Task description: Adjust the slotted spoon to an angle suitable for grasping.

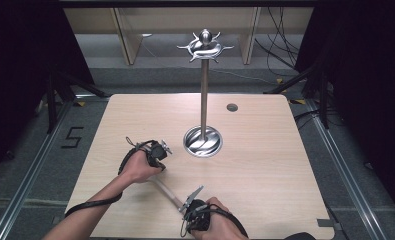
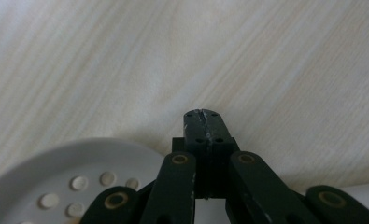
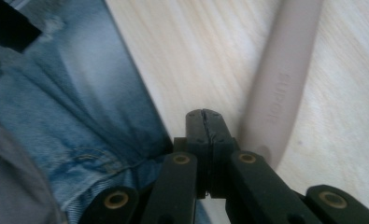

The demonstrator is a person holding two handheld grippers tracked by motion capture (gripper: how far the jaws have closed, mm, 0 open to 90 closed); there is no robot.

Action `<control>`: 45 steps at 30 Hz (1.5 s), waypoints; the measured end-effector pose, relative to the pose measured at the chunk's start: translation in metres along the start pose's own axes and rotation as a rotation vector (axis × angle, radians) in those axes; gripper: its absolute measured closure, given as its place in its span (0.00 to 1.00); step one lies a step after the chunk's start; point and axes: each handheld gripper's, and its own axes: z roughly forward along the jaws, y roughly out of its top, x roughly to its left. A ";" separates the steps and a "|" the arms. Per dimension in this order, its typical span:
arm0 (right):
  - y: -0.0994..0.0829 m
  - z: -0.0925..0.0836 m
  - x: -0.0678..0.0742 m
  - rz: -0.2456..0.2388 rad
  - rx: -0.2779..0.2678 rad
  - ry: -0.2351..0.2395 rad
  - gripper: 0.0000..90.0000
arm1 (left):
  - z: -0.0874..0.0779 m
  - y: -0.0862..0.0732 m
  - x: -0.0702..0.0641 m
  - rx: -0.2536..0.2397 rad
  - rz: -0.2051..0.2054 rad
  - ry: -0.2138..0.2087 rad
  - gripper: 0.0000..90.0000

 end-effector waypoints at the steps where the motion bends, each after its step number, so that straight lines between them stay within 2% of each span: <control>1: 0.000 0.000 0.000 0.004 0.001 -0.003 1.00 | 0.000 -0.001 0.001 0.005 0.008 0.001 1.00; 3: 0.000 0.001 -0.003 0.025 0.017 -0.023 1.00 | -0.001 -0.002 0.001 0.015 0.006 0.000 1.00; 5: 0.000 0.002 -0.006 0.010 0.009 -0.022 1.00 | -0.001 -0.003 0.001 0.023 0.010 -0.004 1.00; 8: 0.001 0.001 -0.006 0.036 0.009 -0.032 1.00 | -0.002 -0.004 0.000 0.030 0.010 -0.004 1.00; 9: 0.001 0.001 -0.007 0.030 0.008 -0.037 1.00 | -0.002 -0.005 0.000 0.038 0.018 -0.010 1.00; 12: 0.002 0.001 -0.010 0.029 0.007 -0.038 1.00 | -0.003 -0.006 -0.002 0.039 0.009 -0.014 1.00; 13: 0.002 -0.001 -0.012 0.057 0.009 -0.063 1.00 | -0.004 -0.008 -0.003 0.053 0.016 -0.019 1.00; 14: 0.002 -0.002 -0.013 0.065 0.009 -0.065 1.00 | -0.004 -0.008 -0.003 0.053 0.016 -0.019 1.00; 15: 0.003 -0.001 -0.015 0.085 0.002 -0.059 1.00 | -0.004 -0.008 -0.004 0.057 0.015 -0.033 1.00; 16: 0.003 -0.001 -0.015 0.085 0.002 -0.059 1.00 | -0.005 -0.009 -0.004 0.064 0.020 -0.049 1.00; 23: 0.008 -0.004 -0.029 0.117 -0.008 -0.084 1.00 | -0.009 -0.015 -0.007 0.120 0.035 -0.063 1.00; 24: 0.011 -0.006 -0.037 0.130 -0.016 -0.105 1.00 | -0.009 -0.018 -0.008 0.117 0.018 -0.072 1.00; 28: 0.017 -0.009 -0.048 0.167 -0.027 -0.123 1.00 | -0.011 -0.024 -0.012 0.120 0.020 -0.100 1.00; 30: 0.022 -0.010 -0.056 0.167 -0.040 -0.141 1.00 | -0.012 -0.025 -0.014 0.119 0.022 -0.110 1.00; 31: 0.025 -0.010 -0.059 0.173 -0.045 -0.150 1.00 | -0.013 -0.026 -0.014 0.134 0.047 -0.118 1.00; 33: 0.032 -0.011 -0.065 0.174 -0.053 -0.165 1.00 | -0.013 -0.027 -0.017 0.119 0.022 -0.134 0.99; 35: 0.039 -0.011 -0.070 0.187 -0.061 -0.171 1.00 | -0.014 -0.028 -0.017 0.130 0.042 -0.146 0.99; 36: 0.042 -0.011 -0.072 0.184 -0.068 -0.171 1.00 | -0.014 -0.029 -0.019 0.124 0.027 -0.142 0.99; 37: 0.044 -0.011 -0.072 0.187 -0.065 -0.173 1.00 | -0.015 -0.029 -0.018 0.139 0.051 -0.141 0.99; 40: 0.050 -0.010 -0.076 0.180 -0.075 -0.179 1.00 | -0.015 -0.030 -0.021 0.142 0.065 -0.143 0.99; 43: 0.052 -0.010 -0.076 0.191 -0.078 -0.184 1.00 | -0.016 -0.030 -0.023 0.152 0.070 -0.155 0.99; 45: 0.053 -0.009 -0.076 0.185 -0.079 -0.192 1.00 | -0.016 -0.031 -0.026 0.136 0.054 -0.152 0.99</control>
